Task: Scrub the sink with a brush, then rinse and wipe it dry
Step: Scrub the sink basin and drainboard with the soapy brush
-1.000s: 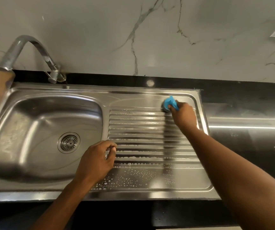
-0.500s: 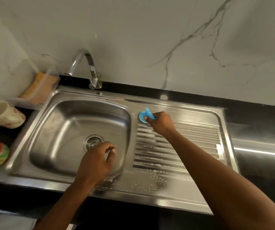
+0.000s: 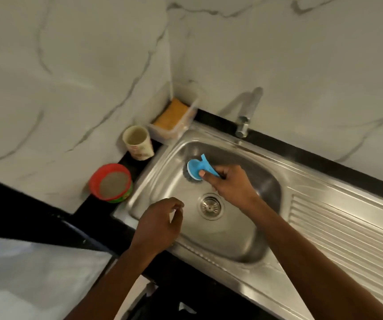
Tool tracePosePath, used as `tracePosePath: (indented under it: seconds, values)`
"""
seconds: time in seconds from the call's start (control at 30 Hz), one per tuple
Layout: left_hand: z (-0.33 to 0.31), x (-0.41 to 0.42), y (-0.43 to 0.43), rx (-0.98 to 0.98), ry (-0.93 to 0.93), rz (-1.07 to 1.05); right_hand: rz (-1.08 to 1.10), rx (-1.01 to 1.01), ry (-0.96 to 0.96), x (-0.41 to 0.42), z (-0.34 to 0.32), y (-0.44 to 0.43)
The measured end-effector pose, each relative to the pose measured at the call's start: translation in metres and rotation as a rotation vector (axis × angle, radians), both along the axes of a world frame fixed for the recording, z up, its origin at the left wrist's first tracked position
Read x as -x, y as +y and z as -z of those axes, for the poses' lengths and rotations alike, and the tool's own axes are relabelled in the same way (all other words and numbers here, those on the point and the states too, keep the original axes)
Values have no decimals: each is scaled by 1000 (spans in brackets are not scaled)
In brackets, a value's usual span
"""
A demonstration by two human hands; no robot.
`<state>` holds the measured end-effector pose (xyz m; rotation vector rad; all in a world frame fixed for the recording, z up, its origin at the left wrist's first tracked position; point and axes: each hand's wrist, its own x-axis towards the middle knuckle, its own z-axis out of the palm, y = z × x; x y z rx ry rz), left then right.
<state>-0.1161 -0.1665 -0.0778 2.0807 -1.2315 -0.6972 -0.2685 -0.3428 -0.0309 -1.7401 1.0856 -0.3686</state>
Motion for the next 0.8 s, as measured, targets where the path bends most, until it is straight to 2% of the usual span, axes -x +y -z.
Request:
tracePosePath:
  seconds: [0.27,0.53,0.8]
  values:
    - [4,-84,46,-65,23,-129,-392,243,77,-159,8,38]
    - [9,-124,70,-71,15,-170,-686,482,381,-229,31,67]
    - [10,-130,73,-70,11,-136,-662,531,447,-232,30,70]
